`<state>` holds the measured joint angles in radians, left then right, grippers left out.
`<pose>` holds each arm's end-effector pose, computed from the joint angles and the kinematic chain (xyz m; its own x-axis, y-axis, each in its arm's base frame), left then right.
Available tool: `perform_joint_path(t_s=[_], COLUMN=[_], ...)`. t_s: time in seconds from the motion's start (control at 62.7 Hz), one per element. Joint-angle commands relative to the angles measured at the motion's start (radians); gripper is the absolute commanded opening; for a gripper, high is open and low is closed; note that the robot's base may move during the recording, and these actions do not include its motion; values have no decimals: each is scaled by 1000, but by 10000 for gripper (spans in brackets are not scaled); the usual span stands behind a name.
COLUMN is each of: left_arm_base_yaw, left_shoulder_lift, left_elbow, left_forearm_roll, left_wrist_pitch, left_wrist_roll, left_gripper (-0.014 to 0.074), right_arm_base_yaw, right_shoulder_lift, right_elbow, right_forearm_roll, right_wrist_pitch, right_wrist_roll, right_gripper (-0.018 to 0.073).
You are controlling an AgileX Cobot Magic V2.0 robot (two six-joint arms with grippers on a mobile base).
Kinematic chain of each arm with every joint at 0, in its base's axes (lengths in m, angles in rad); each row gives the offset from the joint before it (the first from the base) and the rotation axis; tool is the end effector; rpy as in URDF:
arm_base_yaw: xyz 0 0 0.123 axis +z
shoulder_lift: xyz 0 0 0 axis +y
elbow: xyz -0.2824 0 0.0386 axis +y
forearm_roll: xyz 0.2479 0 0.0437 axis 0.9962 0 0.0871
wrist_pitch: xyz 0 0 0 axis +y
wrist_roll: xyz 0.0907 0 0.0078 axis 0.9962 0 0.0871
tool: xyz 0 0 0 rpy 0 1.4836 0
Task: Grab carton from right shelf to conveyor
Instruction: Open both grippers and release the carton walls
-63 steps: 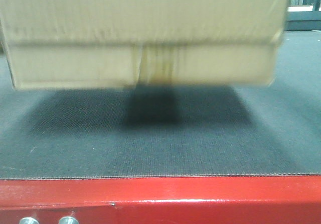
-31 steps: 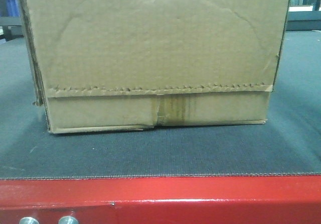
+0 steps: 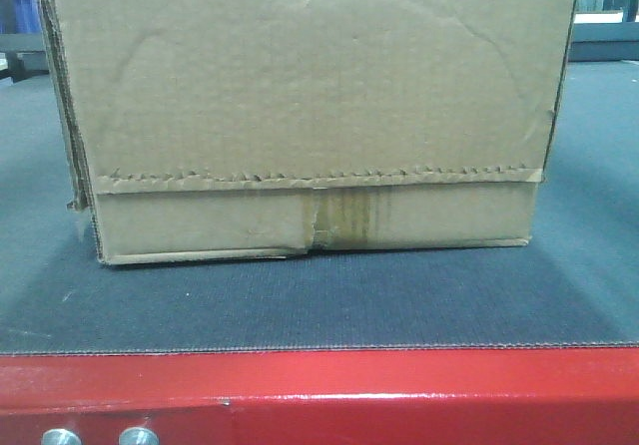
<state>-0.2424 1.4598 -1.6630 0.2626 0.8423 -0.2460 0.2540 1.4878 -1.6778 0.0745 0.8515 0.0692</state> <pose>0.3128 -0.0592 0.4552 -0.4985 0.0537 -0.8653 0.0394 0.9985 0.0392 0.3148 0.0870 0.4480 -0.5560 -0.0226 -0.8309 -0.2324 0.9640 0.1293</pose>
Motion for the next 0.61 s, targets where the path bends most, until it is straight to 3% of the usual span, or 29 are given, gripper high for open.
perform_joint_path(t_s=[0.0, 0.064, 0.096, 0.191, 0.335, 0.59], left_arm_base_yaw=[37, 67, 82, 119, 151, 157], left_shoulder_lift=[-51, -83, -102, -161, -247, -495], left_elbow=[9, 36, 55, 137, 309, 753], left_forearm_roll=[-1, -1, -9, -33, -53, -104], left_wrist_pitch=[17, 17, 15, 6, -46, -316], left_wrist_roll=[8, 12, 24, 61, 61, 61], left_gripper=[188, 32, -38, 6, 4, 4], right_arm_base_yaw=[-44, -78, -96, -131, -153, -153], right_shoulder_lift=[-53, -87, -108, -173, -279, -515], right_elbow=[-5, 14, 36, 144, 351, 779], right_forearm_roll=[-26, -37, -50, -116, -135, -135], right_wrist_pitch=[48, 63, 61, 35, -47, -285], right_wrist_roll=[0, 0, 0, 0, 0, 0], right_gripper=[46, -91, -80, -67, -67, -67])
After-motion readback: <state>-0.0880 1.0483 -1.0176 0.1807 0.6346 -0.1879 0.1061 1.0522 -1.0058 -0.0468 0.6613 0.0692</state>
